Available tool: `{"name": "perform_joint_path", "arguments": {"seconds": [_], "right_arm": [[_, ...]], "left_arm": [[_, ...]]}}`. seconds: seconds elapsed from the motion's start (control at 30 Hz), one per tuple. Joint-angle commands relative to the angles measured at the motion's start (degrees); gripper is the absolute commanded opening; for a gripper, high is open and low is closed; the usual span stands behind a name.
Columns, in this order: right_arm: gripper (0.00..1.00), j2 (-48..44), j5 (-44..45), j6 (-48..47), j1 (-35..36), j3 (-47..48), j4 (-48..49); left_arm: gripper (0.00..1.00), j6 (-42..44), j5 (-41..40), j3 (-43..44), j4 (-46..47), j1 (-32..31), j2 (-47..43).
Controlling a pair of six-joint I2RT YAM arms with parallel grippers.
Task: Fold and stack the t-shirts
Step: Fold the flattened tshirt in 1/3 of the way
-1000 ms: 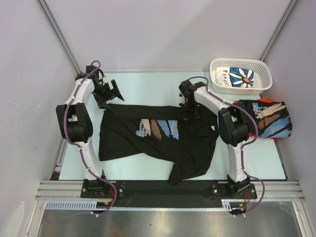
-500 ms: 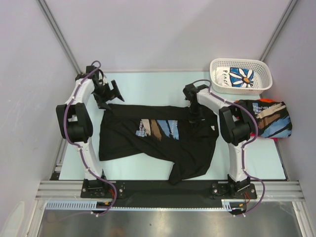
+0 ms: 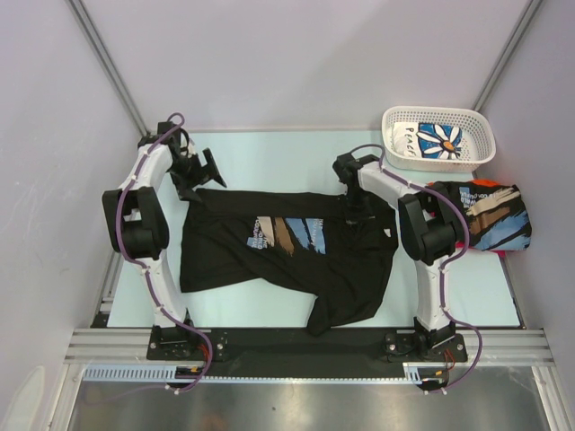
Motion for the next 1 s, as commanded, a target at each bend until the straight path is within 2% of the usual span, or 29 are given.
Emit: {"name": "perform_joint_path", "arguments": {"seconds": [0.0, 0.63, 0.97], "right_arm": [[0.0, -2.6, 2.3, 1.0, -0.5, 0.3, 0.8], [0.0, -0.7, 2.7, 0.7, 0.0, -1.9, 2.7], [0.0, -0.8, -9.1, 0.3, 2.3, 3.6, 1.9]], "left_arm": [[1.0, 1.4, 0.2, -0.2, -0.2, -0.4, -0.7], [1.0, 1.5, -0.4, 0.2, -0.8, -0.9, -0.1], [1.0, 1.8, -0.7, 0.5, -1.1, -1.0, 0.3]]}}
